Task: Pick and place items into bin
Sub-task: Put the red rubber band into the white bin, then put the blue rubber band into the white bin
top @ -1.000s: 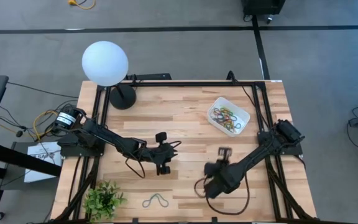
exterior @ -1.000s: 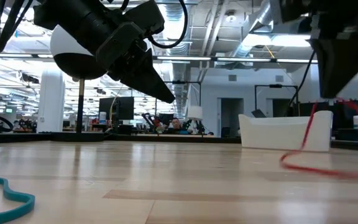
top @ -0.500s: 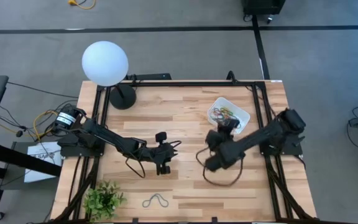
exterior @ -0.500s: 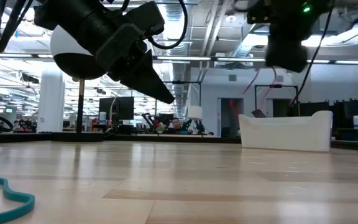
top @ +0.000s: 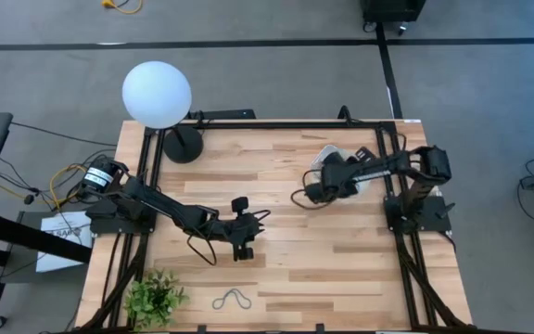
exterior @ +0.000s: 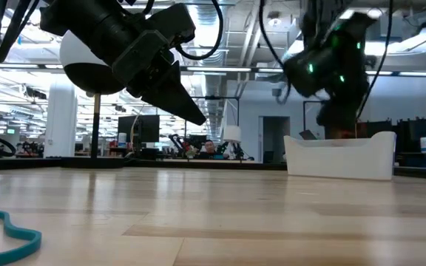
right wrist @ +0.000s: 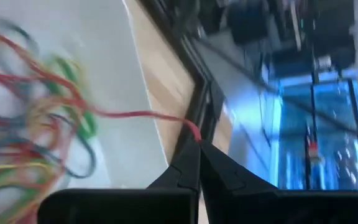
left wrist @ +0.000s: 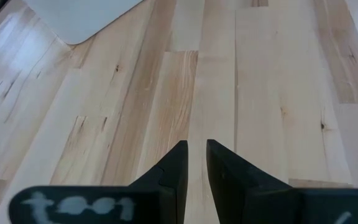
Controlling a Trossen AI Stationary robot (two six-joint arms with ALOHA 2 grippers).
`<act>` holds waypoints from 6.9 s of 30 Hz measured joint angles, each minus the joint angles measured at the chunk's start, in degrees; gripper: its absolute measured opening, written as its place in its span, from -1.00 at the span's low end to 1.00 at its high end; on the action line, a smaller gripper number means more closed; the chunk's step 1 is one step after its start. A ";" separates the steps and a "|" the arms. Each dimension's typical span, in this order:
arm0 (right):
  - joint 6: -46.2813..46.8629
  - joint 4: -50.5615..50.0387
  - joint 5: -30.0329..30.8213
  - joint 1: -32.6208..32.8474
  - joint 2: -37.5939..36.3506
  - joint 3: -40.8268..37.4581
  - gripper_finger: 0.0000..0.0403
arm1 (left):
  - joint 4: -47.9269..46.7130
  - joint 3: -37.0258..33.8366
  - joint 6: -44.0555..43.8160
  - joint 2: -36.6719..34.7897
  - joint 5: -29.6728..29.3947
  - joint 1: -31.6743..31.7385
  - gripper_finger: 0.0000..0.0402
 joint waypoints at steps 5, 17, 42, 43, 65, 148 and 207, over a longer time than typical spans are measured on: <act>0.04 4.08 -1.28 -4.83 -0.71 -4.86 -1.00 | 0.02 0.00 0.01 0.00 0.03 0.00 -0.75; 1.92 9.55 -2.08 -5.43 -0.64 -6.59 -0.85 | 0.26 0.00 0.46 0.00 0.02 -0.02 -0.75; -4.94 10.49 -7.52 20.45 -3.23 9.65 -0.66 | -6.57 0.00 -1.39 -3.67 -0.05 -0.43 -0.75; -6.49 11.01 -7.59 22.30 -4.06 10.36 -0.66 | -8.18 0.00 -2.33 -5.09 -0.04 -0.72 -0.75; -44.84 46.34 -21.80 48.27 -19.66 11.44 -0.66 | -18.75 0.04 -15.51 -14.46 24.94 -12.76 -0.75; -46.63 137.73 -41.88 30.80 -15.20 -41.01 -0.74 | -10.74 0.26 -26.93 9.22 11.56 -24.00 -0.89; -39.68 122.93 -47.76 32.31 -14.65 -40.95 -0.74 | 4.53 62.88 22.34 42.29 0.94 23.89 -0.71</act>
